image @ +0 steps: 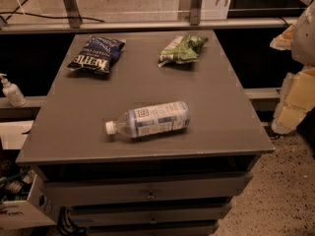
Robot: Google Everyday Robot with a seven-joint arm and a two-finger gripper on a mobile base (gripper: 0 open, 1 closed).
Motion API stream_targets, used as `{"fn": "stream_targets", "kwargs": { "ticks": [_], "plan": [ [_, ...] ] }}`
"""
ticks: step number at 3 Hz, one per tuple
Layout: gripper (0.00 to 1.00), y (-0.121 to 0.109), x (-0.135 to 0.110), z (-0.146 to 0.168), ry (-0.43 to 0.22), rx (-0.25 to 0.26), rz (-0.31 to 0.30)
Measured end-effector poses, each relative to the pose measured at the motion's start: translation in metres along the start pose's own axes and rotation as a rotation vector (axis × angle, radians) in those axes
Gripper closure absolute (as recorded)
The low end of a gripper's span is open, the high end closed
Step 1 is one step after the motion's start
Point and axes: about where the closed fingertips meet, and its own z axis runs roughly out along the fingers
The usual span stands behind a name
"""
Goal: Move blue plastic bottle near blue chip bag
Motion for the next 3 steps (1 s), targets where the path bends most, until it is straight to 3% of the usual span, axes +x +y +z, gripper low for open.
{"fn": "stream_targets", "kwargs": {
  "ticks": [1,2,3],
  "plan": [
    [0.00,0.000,0.000,0.000,0.000,0.000,0.000],
    [0.00,-0.008,-0.012,0.010,-0.057,0.013,-0.047],
    [0.00,-0.015,-0.044,0.040,-0.147,0.003,-0.108]
  ]
}}
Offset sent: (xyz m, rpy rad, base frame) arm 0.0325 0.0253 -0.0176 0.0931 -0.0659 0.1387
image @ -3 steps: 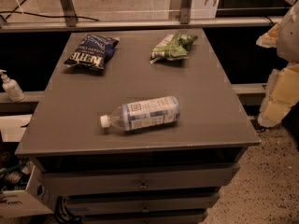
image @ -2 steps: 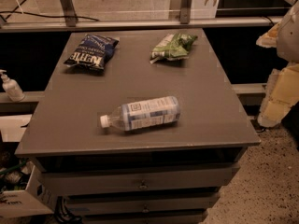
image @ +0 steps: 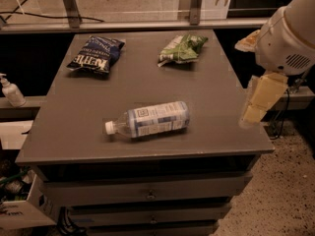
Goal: Move blue plastic bottle near blue chip bag
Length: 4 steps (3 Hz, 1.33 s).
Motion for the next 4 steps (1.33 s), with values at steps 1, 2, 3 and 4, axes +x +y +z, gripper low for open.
{"fn": "stream_targets", "kwargs": {
  "ticks": [1,2,3,4],
  "plan": [
    [0.00,-0.002,-0.035,0.037,-0.075,-0.028,-0.053],
    [0.00,0.004,-0.069,0.071,-0.132,-0.068,-0.078],
    [0.00,0.018,-0.095,0.092,-0.173,-0.112,-0.077],
    [0.00,0.036,-0.116,0.111,-0.201,-0.146,-0.090]
  ]
}}
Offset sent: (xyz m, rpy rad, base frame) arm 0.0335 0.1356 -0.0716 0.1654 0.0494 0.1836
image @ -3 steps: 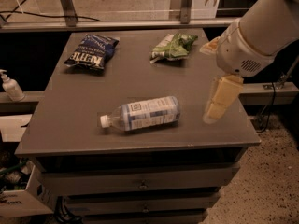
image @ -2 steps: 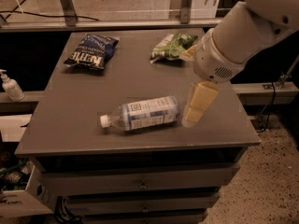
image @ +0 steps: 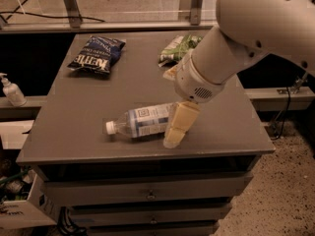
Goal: Move blue plastic bottle near blue chip bag
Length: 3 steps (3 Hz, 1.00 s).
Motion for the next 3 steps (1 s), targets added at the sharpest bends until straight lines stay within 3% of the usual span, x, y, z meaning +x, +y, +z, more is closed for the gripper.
{"fn": "stream_targets", "kwargs": {
  "ticks": [1,2,3],
  "plan": [
    [0.00,0.008,-0.004,0.025,0.001,-0.026,-0.006],
    [0.18,0.006,0.003,0.043,0.010,-0.036,0.001],
    [0.42,-0.001,0.005,0.055,0.013,-0.038,0.004]
  ]
}}
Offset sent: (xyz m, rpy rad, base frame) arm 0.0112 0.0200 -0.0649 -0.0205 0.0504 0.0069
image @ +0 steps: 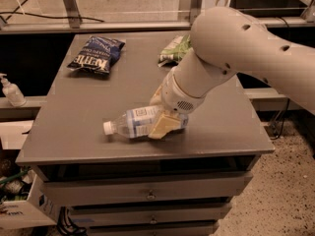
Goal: Move blue plastic bottle near blue chip bag
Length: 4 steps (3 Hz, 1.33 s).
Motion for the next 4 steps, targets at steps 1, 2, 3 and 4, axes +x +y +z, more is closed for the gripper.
{"fn": "stream_targets", "kwargs": {
  "ticks": [1,2,3,4],
  "plan": [
    [0.65,-0.014,-0.007,0.003,-0.004,0.001,0.001],
    [0.89,-0.039,-0.030,0.001,-0.017,0.018,-0.017],
    [1.00,-0.075,-0.066,-0.011,-0.062,0.053,-0.022],
    [1.00,-0.075,-0.067,-0.011,-0.064,0.055,-0.023]
  ]
}}
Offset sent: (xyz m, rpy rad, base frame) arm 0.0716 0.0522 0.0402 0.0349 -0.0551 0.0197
